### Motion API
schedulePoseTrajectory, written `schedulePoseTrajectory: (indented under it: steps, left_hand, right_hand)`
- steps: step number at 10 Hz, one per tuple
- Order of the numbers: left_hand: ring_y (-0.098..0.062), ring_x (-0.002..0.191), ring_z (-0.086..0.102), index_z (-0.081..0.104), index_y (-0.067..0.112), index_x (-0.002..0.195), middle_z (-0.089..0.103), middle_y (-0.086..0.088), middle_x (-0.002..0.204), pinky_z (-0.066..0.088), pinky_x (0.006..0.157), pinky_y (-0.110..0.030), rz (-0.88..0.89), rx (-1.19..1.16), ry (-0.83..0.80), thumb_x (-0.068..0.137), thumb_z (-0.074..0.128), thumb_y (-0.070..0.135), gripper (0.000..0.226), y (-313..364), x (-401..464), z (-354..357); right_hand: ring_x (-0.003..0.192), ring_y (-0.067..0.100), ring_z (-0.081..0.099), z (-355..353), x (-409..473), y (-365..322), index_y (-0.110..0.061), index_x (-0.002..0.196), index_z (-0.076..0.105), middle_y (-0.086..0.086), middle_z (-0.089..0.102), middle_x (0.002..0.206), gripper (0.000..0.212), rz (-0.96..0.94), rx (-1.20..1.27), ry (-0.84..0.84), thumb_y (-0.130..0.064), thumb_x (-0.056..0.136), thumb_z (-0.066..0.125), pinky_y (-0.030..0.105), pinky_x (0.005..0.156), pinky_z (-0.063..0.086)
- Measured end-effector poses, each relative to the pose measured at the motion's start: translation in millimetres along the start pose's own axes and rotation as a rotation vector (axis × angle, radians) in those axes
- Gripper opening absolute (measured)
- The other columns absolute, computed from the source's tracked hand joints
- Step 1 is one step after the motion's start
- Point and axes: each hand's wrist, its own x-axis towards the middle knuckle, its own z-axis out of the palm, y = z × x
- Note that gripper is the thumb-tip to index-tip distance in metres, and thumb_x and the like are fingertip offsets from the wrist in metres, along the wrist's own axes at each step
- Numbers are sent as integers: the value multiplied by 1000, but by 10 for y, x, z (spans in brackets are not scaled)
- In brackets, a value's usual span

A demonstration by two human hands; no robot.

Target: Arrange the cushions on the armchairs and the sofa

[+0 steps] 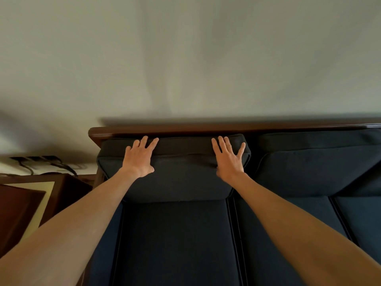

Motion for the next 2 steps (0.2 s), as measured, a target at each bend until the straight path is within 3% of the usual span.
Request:
schedulePoseTrajectory:
  steps: [1,2]
  left_hand:
    - [-37,143,26,10,29,156,9,-11,162,34,109,-55,-137,-159,39,82,76,31,98,157,-161,-192]
    - [-40,134,40,26,21,152,27,-14,155,40,103,-55,-312,-466,117,82,76,32,86,348,-346,-561]
  right_hand:
    - [152,27,-1,-358,-81,-49,-19,153,29,7,14,163,80,-29,52,14,-30,84,70,78,107,-4]
    - [146,23,27,-769,-195,-80,-23,132,58,1,47,148,48,18,316,196,-23,85,64,75,109,-5]
